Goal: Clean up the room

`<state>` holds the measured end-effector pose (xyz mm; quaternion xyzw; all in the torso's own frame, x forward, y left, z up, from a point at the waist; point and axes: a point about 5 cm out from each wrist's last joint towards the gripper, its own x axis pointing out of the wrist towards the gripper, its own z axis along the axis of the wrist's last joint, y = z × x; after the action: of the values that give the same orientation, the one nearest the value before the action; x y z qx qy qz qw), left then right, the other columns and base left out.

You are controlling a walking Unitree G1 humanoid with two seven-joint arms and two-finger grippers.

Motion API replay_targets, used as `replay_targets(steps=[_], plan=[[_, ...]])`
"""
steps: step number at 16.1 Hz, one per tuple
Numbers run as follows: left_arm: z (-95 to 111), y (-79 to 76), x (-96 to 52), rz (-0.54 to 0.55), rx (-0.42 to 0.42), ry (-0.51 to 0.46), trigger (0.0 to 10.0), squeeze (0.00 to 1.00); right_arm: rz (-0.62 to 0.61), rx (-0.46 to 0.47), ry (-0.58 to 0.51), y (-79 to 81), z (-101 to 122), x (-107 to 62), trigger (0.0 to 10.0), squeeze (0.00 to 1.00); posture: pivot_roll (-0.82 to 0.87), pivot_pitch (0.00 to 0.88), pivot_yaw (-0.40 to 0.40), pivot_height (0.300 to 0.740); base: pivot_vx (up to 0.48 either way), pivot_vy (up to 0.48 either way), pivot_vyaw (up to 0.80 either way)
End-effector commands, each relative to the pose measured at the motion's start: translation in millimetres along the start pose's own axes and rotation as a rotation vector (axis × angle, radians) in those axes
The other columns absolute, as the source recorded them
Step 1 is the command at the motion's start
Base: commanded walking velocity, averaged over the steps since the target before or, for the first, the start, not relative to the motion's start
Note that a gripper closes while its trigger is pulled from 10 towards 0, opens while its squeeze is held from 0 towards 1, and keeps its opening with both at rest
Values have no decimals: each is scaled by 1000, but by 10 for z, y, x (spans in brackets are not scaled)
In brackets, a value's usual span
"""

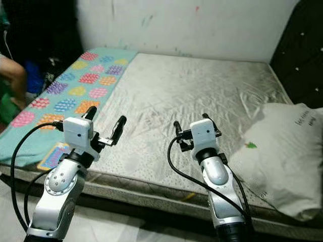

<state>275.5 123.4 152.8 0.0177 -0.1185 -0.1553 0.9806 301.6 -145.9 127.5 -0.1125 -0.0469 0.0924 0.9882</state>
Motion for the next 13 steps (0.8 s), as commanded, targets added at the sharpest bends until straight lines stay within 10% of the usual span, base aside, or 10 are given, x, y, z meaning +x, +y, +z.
replay_targets(steps=[1, 13], plan=[[44, 21, 3, -4, 5, -22, 10000, 0, 3, 0, -13, 0, 27, 19, 10000, 0, -25, 0, -23, 740, 292, 0, 0], [-11, 55, 1, 59, -27, 26, 10000, 0, -25, 18, 3, -37, 4, 22, 10000, 0, -23, 0, -23, 740, 123, 0, 0]])
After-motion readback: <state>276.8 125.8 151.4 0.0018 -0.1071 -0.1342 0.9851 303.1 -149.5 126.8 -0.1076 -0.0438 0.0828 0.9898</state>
